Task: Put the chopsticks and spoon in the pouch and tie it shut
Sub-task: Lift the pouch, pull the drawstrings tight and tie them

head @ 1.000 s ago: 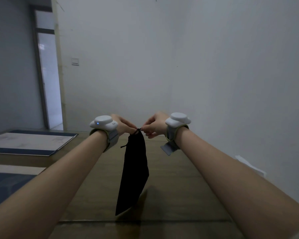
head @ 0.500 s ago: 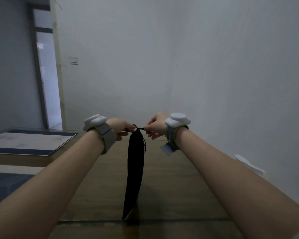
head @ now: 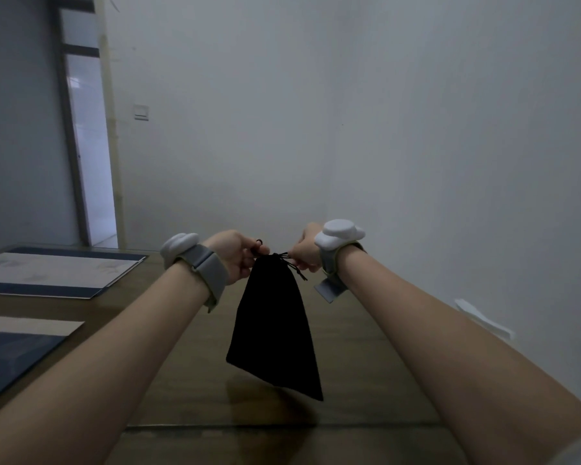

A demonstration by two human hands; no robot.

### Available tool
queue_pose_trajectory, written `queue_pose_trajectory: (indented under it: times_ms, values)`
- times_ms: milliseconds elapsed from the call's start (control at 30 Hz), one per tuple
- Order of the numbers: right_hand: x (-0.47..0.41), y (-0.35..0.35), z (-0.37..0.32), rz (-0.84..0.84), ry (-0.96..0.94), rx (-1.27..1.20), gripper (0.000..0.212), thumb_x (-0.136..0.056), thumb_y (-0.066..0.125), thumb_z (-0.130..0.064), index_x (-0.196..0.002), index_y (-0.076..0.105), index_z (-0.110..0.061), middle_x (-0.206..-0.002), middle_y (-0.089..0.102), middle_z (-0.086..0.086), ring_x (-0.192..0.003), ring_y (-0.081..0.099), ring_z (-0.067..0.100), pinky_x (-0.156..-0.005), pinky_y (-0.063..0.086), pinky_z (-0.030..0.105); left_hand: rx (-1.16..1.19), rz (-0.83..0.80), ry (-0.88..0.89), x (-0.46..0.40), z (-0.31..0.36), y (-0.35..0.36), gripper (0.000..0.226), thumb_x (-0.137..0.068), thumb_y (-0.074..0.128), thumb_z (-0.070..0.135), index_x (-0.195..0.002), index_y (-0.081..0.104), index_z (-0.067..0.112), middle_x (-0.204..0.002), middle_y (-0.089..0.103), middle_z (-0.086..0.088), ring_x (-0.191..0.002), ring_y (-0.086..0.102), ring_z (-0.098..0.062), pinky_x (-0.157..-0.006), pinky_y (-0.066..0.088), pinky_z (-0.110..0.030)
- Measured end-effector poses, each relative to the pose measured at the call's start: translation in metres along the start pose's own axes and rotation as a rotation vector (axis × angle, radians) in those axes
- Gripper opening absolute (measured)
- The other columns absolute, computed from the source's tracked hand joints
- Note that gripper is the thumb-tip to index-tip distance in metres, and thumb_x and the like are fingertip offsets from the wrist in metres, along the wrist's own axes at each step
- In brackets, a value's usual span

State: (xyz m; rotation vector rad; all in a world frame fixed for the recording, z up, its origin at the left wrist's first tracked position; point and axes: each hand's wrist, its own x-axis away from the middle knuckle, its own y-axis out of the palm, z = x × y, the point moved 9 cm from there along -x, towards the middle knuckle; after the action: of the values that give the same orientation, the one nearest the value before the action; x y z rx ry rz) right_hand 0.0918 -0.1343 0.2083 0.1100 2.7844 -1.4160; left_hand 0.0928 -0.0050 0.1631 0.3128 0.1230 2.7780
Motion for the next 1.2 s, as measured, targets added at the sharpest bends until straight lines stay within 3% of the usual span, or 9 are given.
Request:
queue_pose_trajectory:
  times_ms: [100,200,300,433,600,733,867,1000,1200]
  values:
    - [-0.002,-0.007,-0.004,0.043,-0.049,0.059,0.031,-0.088,0.056,-0.006,-0.06,0.044,-0.013,-0.059,0.051,0.004,-0.032,0.052,0.007,-0.022,0.031,0.007,-0.043,-0.021,0.021,-0.001,-0.003,0.002,0.027,-0.094,0.03,0.011,-0.07,0.039,0.018,-0.06,0.049,0.006,-0.052,0.016,-0.01,-0.052,0.013,-0.024]
    - [-0.005,-0.002,-0.005,0.036,-0.071,0.155,0.02,-0.089,0.055,-0.008,-0.071,0.049,-0.012,-0.061,0.049,0.003,-0.049,0.048,0.012,-0.024,0.032,0.006,-0.065,-0.018,0.032,-0.002,-0.004,0.003,0.026,-0.094,0.031,0.011,-0.07,0.039,0.019,-0.06,0.048,0.007,-0.052,0.016,-0.011,-0.051,0.013,-0.025]
    - [-0.004,-0.001,-0.006,0.035,-0.1,0.356,0.004,-0.085,0.052,-0.012,-0.081,0.053,-0.013,-0.07,0.056,0.008,-0.059,0.048,0.019,-0.05,0.042,0.013,-0.057,0.005,0.041,-0.002,-0.004,-0.001,0.026,-0.094,0.033,0.011,-0.071,0.042,0.018,-0.06,0.054,0.006,-0.052,0.019,-0.011,-0.052,0.017,-0.024]
    - [0.003,-0.003,-0.012,0.028,-0.206,0.258,0.026,-0.086,0.05,-0.015,-0.092,0.068,0.002,-0.092,0.072,0.022,-0.071,0.051,0.016,-0.073,0.054,0.036,0.009,0.06,0.063,-0.002,-0.004,-0.013,0.026,-0.094,0.041,0.014,-0.07,0.049,0.018,-0.05,0.067,0.008,-0.066,0.048,-0.01,-0.065,0.037,-0.025]
    - [0.019,0.036,-0.011,-0.259,-0.163,-0.019,0.053,-0.08,0.068,-0.043,-0.126,0.055,-0.02,-0.105,0.06,-0.001,-0.096,0.059,0.017,-0.059,0.051,0.022,0.059,0.049,0.085,0.001,0.0,-0.008,0.023,-0.094,0.041,0.016,-0.075,0.056,0.017,-0.083,0.065,0.002,-0.081,0.056,-0.011,-0.069,0.042,-0.028]
    - [0.014,0.051,-0.021,-0.171,-0.267,0.153,0.035,-0.083,0.063,-0.037,-0.112,0.057,-0.019,-0.1,0.06,0.004,-0.088,0.06,0.022,-0.049,0.048,0.018,0.045,0.012,0.086,0.004,0.002,-0.001,0.024,-0.092,0.044,0.017,-0.073,0.058,0.018,-0.065,0.07,0.005,-0.082,0.056,-0.012,-0.07,0.043,-0.03]
    - [0.004,0.048,-0.025,-0.075,-0.305,0.326,0.035,-0.086,0.058,-0.031,-0.107,0.064,-0.005,-0.097,0.067,0.012,-0.09,0.063,0.03,-0.074,0.049,0.031,0.077,-0.017,0.101,0.006,0.003,-0.003,0.021,-0.092,0.048,0.019,-0.073,0.057,0.017,-0.079,0.067,-0.002,-0.083,0.058,-0.015,-0.074,0.046,-0.032]
    - [-0.01,0.034,-0.014,0.001,-0.2,0.08,0.038,-0.082,0.058,-0.033,-0.093,0.066,0.003,-0.078,0.057,0.007,-0.072,0.056,0.021,-0.064,0.042,0.03,0.081,0.015,0.127,0.005,0.006,-0.011,0.017,-0.092,0.049,0.024,-0.078,0.057,0.019,-0.087,0.061,-0.001,-0.082,0.056,-0.013,-0.075,0.045,-0.029]
    - [-0.032,0.025,0.03,0.06,0.119,-0.498,0.037,-0.084,0.061,-0.014,-0.116,0.056,0.004,-0.118,0.063,0.024,-0.106,0.063,0.038,-0.091,0.053,0.054,0.067,0.047,0.128,0.005,0.008,-0.023,0.016,-0.092,0.049,0.029,-0.086,0.058,0.018,-0.094,0.062,0.001,-0.085,0.055,-0.012,-0.075,0.045,-0.028]
